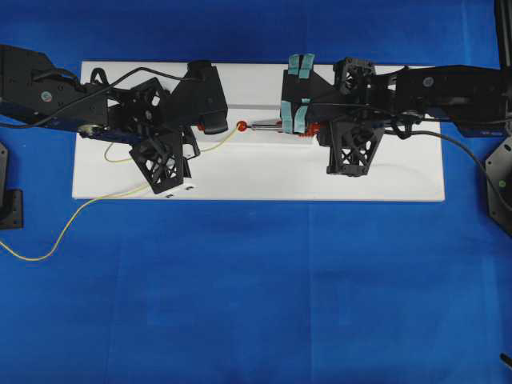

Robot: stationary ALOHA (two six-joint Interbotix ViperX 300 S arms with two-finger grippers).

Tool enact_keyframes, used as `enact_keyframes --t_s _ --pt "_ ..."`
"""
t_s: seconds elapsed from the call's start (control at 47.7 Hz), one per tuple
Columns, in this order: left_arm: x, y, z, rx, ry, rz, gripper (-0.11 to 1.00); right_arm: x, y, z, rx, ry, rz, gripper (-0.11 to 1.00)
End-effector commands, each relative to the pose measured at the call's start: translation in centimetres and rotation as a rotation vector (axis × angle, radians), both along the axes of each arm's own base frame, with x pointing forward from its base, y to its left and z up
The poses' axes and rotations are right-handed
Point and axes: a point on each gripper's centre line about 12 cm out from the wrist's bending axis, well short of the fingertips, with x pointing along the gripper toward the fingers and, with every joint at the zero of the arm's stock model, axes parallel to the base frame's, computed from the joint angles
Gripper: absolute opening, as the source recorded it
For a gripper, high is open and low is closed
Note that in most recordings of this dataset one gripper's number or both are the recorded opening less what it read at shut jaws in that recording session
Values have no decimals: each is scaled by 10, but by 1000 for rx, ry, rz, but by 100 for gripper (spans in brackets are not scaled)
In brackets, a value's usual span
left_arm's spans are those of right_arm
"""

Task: Touch the tip of the soldering iron to the tip of the solder at the mark.
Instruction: 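Hold the solder tip against the iron tip near the middle dot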

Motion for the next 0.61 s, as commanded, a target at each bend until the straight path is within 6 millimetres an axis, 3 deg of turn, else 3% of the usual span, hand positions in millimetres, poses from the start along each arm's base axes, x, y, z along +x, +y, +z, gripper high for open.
enact_keyframes --t_s 0.0,0.587 --pt "5 0 10 4 -32 -3 2 6 -2 11 -7 -39 -2 6" --pt "7 -2 11 4 -35 -8 2 7 -2 12 -9 -41 -1 6"
